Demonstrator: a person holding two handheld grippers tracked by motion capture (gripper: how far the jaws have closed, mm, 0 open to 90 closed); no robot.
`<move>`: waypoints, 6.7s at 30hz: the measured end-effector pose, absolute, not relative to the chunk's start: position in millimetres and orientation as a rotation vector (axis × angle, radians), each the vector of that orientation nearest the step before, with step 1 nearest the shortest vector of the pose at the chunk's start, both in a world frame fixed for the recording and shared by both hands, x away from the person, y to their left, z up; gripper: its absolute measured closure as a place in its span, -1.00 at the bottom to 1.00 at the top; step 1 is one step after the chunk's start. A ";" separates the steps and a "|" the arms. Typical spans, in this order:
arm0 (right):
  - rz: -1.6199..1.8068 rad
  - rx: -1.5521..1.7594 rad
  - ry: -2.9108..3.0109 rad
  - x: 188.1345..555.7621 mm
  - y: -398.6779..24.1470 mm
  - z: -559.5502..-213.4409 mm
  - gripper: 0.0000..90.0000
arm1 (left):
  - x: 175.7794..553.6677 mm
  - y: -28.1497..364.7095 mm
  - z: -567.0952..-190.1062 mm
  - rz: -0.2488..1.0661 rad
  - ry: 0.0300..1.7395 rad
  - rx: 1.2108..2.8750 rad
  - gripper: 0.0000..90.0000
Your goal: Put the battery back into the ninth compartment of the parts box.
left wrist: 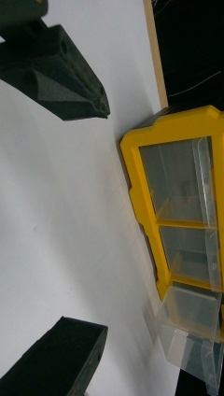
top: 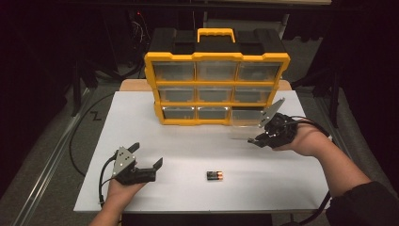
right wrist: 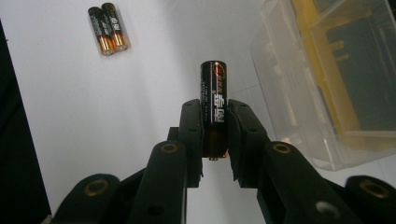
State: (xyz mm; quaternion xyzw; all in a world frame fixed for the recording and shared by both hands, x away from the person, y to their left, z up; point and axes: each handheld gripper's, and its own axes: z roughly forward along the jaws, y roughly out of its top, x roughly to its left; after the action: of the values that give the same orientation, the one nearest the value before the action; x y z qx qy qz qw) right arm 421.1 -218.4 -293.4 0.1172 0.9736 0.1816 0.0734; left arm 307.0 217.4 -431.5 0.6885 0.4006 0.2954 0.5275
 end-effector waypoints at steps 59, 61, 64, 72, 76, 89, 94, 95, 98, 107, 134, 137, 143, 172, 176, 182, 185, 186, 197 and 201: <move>0.389 0.394 2.868 494.2 -182.4 -283.6 0.75 | 305.5 219.0 -430.8 0.696 0.935 1.652 -1.00; 0.396 0.393 2.868 496.5 -182.6 -284.3 0.75 | 305.4 218.8 -430.9 0.695 0.940 1.643 -1.00; 0.397 0.398 2.867 497.7 -182.8 -284.4 0.75 | 305.4 218.8 -431.1 0.695 0.939 1.641 -1.00; 0.409 0.409 2.867 498.9 -182.5 -285.6 0.75 | 305.6 219.2 -431.0 0.697 0.939 1.646 -1.00; 0.421 0.407 2.877 498.6 -181.9 -286.4 0.64 | 305.5 219.5 -431.0 0.698 0.938 1.650 -1.00; 0.436 0.452 2.869 479.7 -187.8 -277.1 0.37 | 305.5 218.9 -431.5 0.695 0.940 1.651 -1.00; 0.440 0.453 2.868 468.8 -189.3 -274.7 0.35 | 305.5 218.3 -431.6 0.692 0.940 1.650 -1.00; 0.441 0.441 2.870 466.9 -189.3 -274.8 0.35 | 305.3 218.3 -431.3 0.690 0.941 1.649 -1.00; 0.446 0.436 2.865 460.9 -189.6 -275.2 0.33 | 304.7 218.4 -430.9 0.689 0.941 1.649 -1.00; 0.475 0.433 2.876 445.4 -193.8 -287.9 0.29 | 305.2 217.4 -431.6 0.693 0.941 1.648 -1.00; 0.489 0.439 2.910 415.5 -196.0 -329.8 0.01 | 305.2 216.7 -432.1 0.695 0.941 1.654 -1.00; 0.486 0.437 2.910 412.7 -195.7 -334.4 -0.05 | 305.1 216.7 -432.0 0.695 0.941 1.653 -1.00; 0.499 0.441 2.911 407.5 -195.4 -344.6 -0.17 | 305.0 216.7 -432.1 0.694 0.941 1.650 -1.00; 0.513 0.429 2.925 387.9 -193.6 -386.3 -0.61 | 305.2 215.5 -433.1 0.698 0.927 1.668 -1.00; 0.533 0.411 2.942 383.4 -187.5 -390.7 -0.61 | 305.1 215.1 -432.9 0.699 0.925 1.665 -1.00; 0.542 0.373 2.962 379.1 -178.5 -395.2 -0.60 | 305.2 215.1 -433.0 0.696 0.924 1.666 -1.00; 0.548 0.344 2.968 377.2 -173.4 -396.9 -0.60 | 305.2 215.2 -433.0 0.695 0.924 1.666 -1.00; 0.547 0.345 2.972 375.9 -171.6 -396.9 -0.60 | 305.1 215.2 -433.0 0.695 0.924 1.666 -1.00; 0.584 0.274 2.988 369.6 -152.0 -394.4 -0.56 | 304.9 215.0 -432.9 0.694 0.921 1.666 -1.00; 0.599 0.245 2.995 368.2 -144.1 -392.7 -0.52 | 305.1 215.0 -433.0 0.692 0.921 1.667 -1.00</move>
State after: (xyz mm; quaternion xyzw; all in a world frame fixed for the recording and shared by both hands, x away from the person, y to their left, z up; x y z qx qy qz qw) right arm 368.2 -144.1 -392.7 0.0800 0.9767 0.1954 0.0387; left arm 305.1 215.0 -433.0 0.6979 0.3858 0.2899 0.5292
